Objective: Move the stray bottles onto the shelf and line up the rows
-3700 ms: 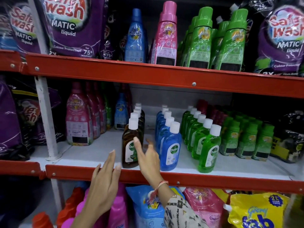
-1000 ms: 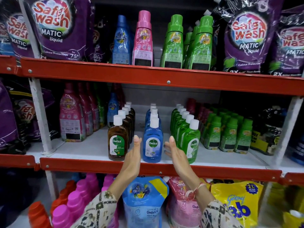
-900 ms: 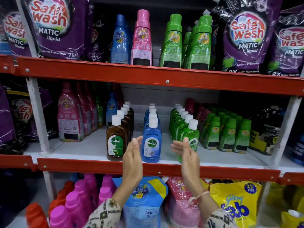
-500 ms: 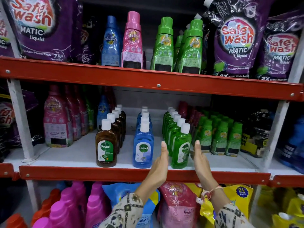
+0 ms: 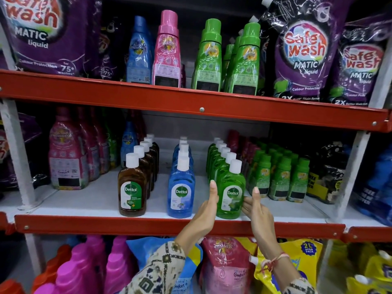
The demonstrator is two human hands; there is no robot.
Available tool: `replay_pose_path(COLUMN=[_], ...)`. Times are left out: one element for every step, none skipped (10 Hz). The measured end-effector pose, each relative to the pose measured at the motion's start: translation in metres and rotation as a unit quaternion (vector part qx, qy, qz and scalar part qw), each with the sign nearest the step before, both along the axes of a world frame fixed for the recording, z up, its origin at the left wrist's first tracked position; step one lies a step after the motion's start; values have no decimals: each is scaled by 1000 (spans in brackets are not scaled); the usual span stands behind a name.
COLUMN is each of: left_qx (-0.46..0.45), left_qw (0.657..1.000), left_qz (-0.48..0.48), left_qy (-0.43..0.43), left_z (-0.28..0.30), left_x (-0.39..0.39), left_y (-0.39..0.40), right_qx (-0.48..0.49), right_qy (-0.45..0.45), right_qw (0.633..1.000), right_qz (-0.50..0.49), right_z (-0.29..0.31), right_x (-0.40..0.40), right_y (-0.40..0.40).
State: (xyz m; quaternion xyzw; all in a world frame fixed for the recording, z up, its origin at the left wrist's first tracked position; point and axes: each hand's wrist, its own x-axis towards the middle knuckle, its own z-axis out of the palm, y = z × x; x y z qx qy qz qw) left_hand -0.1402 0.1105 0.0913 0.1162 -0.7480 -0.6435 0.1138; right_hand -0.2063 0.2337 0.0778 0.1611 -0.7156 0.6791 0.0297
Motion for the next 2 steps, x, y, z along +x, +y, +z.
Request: replay_pose_path(left_qx=[-48, -146], left_qw=[999, 982], left_qz=[9, 79], left_qy=[14, 96], left_z=[1, -5], left_x=[9, 18], left_y=[5, 3], right_qx=[7, 22], right_qy=[9, 69], right_qw=[1000, 996], right_qz=[4, -42], right_z=[0, 11], right_x=[2, 7], right_y=[3, 20])
